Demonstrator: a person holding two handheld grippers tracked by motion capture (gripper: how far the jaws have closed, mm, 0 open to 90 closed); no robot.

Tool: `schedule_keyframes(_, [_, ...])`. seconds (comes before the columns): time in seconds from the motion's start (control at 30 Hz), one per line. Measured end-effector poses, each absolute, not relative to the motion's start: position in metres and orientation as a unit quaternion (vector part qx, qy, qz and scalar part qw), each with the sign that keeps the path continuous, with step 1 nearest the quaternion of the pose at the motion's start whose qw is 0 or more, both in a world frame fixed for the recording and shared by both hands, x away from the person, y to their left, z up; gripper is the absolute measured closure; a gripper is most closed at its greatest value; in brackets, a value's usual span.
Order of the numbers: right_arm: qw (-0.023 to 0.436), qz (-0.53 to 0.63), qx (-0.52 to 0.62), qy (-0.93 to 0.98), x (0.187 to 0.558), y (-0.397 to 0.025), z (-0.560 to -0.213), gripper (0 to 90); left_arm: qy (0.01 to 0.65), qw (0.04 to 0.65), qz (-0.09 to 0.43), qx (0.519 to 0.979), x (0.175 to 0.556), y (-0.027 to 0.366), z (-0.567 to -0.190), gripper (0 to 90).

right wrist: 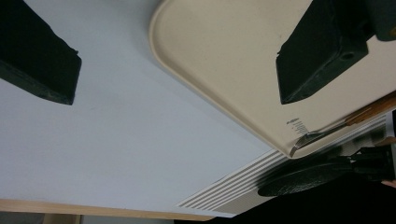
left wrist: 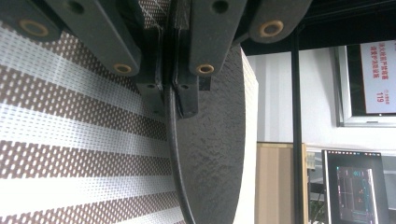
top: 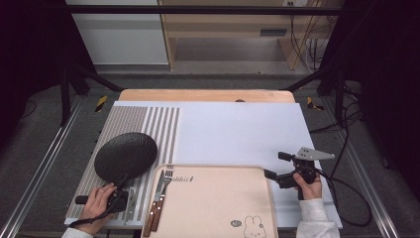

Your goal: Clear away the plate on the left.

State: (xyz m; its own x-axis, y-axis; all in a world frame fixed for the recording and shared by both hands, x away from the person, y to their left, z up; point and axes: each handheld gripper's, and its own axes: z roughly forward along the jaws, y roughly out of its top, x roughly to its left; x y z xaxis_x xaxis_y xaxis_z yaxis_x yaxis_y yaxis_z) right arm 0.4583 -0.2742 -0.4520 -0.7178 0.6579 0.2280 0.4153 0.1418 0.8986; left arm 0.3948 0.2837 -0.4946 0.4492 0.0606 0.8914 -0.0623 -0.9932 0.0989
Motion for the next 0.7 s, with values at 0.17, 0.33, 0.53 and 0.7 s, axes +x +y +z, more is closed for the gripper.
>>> schedule_keyframes(0.17, [0.111, 0.547, 0.360, 0.747, 0.4582, -0.2741, -0.4521, 0.3, 0.000, 0.062, 0.522, 0.851, 0.3953, 0.2834, -0.4926, 85.5])
schedule_keyframes(0.33, [0.111, 0.548, 0.359, 0.747, 0.4582, -0.2743, -0.4520, 0.3, 0.002, 0.065, 0.520, 0.852, 0.3959, 0.2835, -0.4904, 85.6])
schedule_keyframes(0.53, [0.111, 0.547, 0.359, 0.748, 0.4581, -0.2742, -0.4521, 0.3, 0.007, 0.071, 0.518, 0.853, 0.3967, 0.2837, -0.4882, 85.6])
schedule_keyframes(0.7, [0.110, 0.547, 0.360, 0.748, 0.4582, -0.2739, -0.4522, 0.3, 0.010, 0.070, 0.516, 0.854, 0.3973, 0.2829, -0.4863, 85.7])
